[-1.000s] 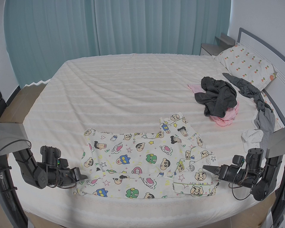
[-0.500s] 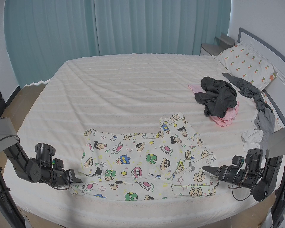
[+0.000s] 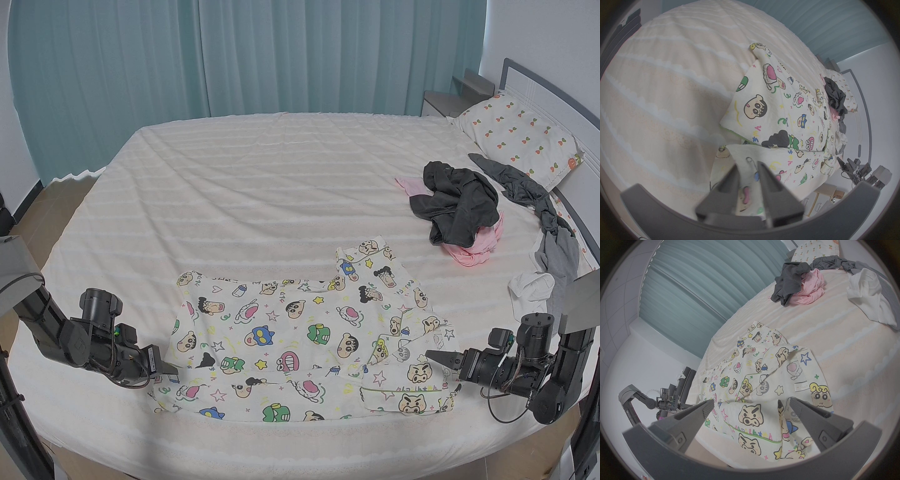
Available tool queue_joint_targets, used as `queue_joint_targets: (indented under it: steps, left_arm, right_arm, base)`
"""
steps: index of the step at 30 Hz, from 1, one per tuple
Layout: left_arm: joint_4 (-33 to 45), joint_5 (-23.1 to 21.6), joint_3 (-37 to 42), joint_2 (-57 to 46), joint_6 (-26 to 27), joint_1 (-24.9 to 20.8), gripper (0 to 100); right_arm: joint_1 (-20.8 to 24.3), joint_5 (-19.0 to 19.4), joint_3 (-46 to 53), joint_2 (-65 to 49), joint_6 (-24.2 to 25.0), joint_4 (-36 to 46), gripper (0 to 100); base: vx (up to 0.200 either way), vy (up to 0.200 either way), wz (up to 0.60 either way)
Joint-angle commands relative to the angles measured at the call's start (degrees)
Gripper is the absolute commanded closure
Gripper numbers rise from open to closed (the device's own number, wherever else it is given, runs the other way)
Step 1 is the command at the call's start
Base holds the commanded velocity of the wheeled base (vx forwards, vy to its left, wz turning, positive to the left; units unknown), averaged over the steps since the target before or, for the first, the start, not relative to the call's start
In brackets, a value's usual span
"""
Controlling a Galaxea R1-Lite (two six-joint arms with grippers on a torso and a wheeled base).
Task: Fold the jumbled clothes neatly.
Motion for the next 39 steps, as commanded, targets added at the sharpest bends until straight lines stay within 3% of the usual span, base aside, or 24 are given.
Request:
queue_joint_targets:
  steps: [1,13,22,28,32,39]
  left_arm:
    - [-0.12,0.28,-0.53,1.0,-2.12,0.09,0]
    - [-2.05,-0.42,0.78,-3.04,-7.84,1.59,0]
    - [-5.56,-0.07,0.7,-3.13,-9.51,1.24,0]
    - [-8.29,0.28,0.78,-3.22,-9.51,1.32,0]
    - [-10.84,0.63,-0.71,-2.78,-9.07,1.5,0]
    - [-11.81,2.92,-11.7,3.46,-9.33,0.97,0]
  right_arm:
    - [0.0,0.03,-0.01,0.05,-0.01,-0.85,0]
    - [0.0,-0.06,0.08,-0.04,-0.19,-0.93,0]
    - [0.0,-0.06,-0.01,-0.3,-0.19,-0.93,0]
    - [0.0,-0.06,-0.01,-0.3,-0.28,-0.93,0]
    - [0.0,-0.06,-0.09,-0.3,-0.28,-0.93,0]
    - [0.0,-0.06,-0.09,-0.3,-0.28,-0.93,0]
  base:
    - [0.0,0.0,0.0]
    - [0.0,0.0,0.0]
    - [0.2,0.0,0.0]
    - [0.0,0.0,0.0]
    - [0.0,0.0,0.0]
    - [0.0,0.0,0.0]
